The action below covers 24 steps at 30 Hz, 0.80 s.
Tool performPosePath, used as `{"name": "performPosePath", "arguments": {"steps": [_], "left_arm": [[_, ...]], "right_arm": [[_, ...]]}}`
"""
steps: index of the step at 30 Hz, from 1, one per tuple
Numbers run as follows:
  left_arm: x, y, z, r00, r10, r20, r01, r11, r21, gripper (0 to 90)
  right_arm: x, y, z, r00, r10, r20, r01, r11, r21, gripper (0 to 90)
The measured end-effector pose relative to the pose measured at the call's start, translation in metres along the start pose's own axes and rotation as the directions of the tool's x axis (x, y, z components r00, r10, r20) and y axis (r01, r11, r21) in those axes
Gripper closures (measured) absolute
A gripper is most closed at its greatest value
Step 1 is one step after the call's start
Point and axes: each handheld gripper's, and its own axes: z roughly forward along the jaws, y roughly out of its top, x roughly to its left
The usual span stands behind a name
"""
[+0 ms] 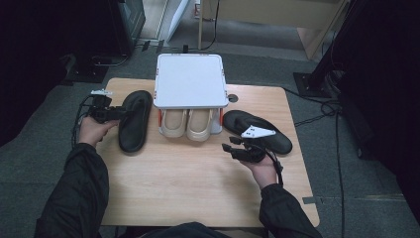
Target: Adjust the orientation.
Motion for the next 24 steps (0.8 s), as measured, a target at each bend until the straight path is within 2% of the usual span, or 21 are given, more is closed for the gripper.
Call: {"name": "performPosePath", "arguments": {"steps": [2,6,12,16,20,24], "left_arm": [[0.003,-0.002,0.003,0.9997,-0.008,-0.022,0.008,1.0,-0.005,45.3],[0.009,-0.004,0.006,0.9996,-0.022,-0.016,0.021,0.9993,-0.029,47.5],[0.009,-0.006,0.011,0.9989,-0.04,-0.026,0.04,0.9992,0.01,48.4],[0.008,-0.008,0.018,0.9995,-0.018,-0.026,0.02,0.9988,0.045,52.3],[0.011,-0.01,0.023,0.999,-0.037,-0.026,0.038,0.9971,0.065,57.7],[0.013,-0.009,0.022,0.9981,-0.054,-0.029,0.056,0.9963,0.066,64.0]], "right_arm": [[-0.001,-0.002,-0.003,1.0,0.002,0.01,-0.002,1.0,-0.007,53.6],[-0.004,-0.004,-0.009,0.9996,0.017,0.02,-0.017,1.0,-0.01,53.5],[-0.007,-0.005,-0.01,0.9991,0.037,0.022,-0.037,0.999,-0.012,53.2],[-0.007,-0.005,-0.01,0.9991,0.038,0.021,-0.038,0.999,-0.006,53.2],[-0.007,-0.005,-0.01,0.9992,0.036,0.02,-0.036,0.999,-0.006,53.1],[-0.008,-0.005,-0.01,0.999,0.038,0.023,-0.038,0.999,-0.003,53.0]]}}
